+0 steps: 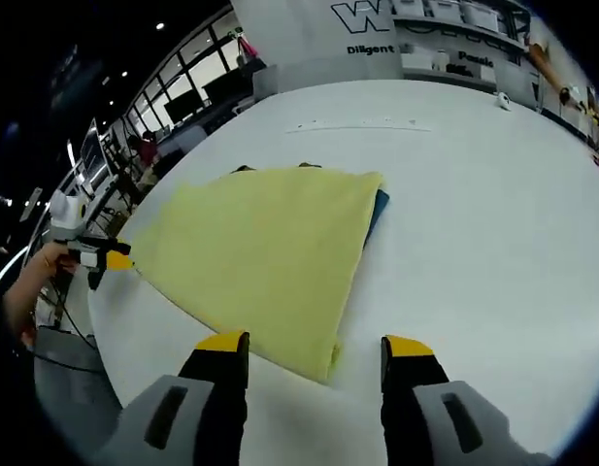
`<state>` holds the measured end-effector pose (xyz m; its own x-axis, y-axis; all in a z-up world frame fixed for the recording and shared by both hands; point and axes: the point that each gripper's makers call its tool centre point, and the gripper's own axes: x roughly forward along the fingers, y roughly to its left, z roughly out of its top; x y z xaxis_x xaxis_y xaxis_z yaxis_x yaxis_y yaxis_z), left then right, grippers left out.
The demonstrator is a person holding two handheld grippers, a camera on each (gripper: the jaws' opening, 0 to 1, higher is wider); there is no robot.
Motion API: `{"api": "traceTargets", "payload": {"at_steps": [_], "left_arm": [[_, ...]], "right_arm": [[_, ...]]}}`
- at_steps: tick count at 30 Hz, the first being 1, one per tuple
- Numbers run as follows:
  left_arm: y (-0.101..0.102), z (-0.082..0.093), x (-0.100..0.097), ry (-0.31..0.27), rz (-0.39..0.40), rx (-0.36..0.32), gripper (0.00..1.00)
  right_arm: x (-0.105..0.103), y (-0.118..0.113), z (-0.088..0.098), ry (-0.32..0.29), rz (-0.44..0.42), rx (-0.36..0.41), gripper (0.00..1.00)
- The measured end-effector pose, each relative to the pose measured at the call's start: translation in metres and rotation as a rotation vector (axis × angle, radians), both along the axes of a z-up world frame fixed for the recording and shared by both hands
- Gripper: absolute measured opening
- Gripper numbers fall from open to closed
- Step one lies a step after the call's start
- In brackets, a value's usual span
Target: Fold the garment on the visible template until the final outline fits inside the template.
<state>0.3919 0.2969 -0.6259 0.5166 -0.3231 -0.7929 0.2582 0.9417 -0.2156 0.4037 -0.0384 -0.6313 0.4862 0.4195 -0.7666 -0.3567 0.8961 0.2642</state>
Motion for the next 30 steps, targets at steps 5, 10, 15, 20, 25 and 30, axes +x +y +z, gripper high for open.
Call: {"api": "traceTargets", "payload": {"at_steps": [5, 10, 15, 20, 25, 30], "left_arm": [[0.002, 0.001, -0.001, 0.006, 0.071, -0.065, 0.29], [0.009, -0.002, -0.001, 0.004, 0.078, -0.033, 0.25], [0.007, -0.004, -0.002, 0.016, 0.074, -0.044, 0.21], [0.003, -0.007, -0.003, 0.018, 0.058, -0.044, 0.13], [0.002, -0.009, -0.005, 0.042, 0.078, -0.063, 0.1], [0.003, -0.009, -0.008, 0.05, 0.088, -0.072, 0.09]], "right_arm": [[-0.002, -0.007, -0.003, 0.0, -0.004, -0.019, 0.33], [-0.006, -0.009, -0.005, 0.01, -0.001, -0.029, 0.21], [-0.007, -0.005, -0.007, 0.003, 0.012, -0.042, 0.11], [-0.008, -0.002, -0.008, -0.008, 0.049, -0.071, 0.03], [-0.009, -0.002, -0.009, -0.007, 0.036, -0.066, 0.01], [-0.011, -0.003, -0.009, -0.011, 0.027, -0.068, 0.0]]}}
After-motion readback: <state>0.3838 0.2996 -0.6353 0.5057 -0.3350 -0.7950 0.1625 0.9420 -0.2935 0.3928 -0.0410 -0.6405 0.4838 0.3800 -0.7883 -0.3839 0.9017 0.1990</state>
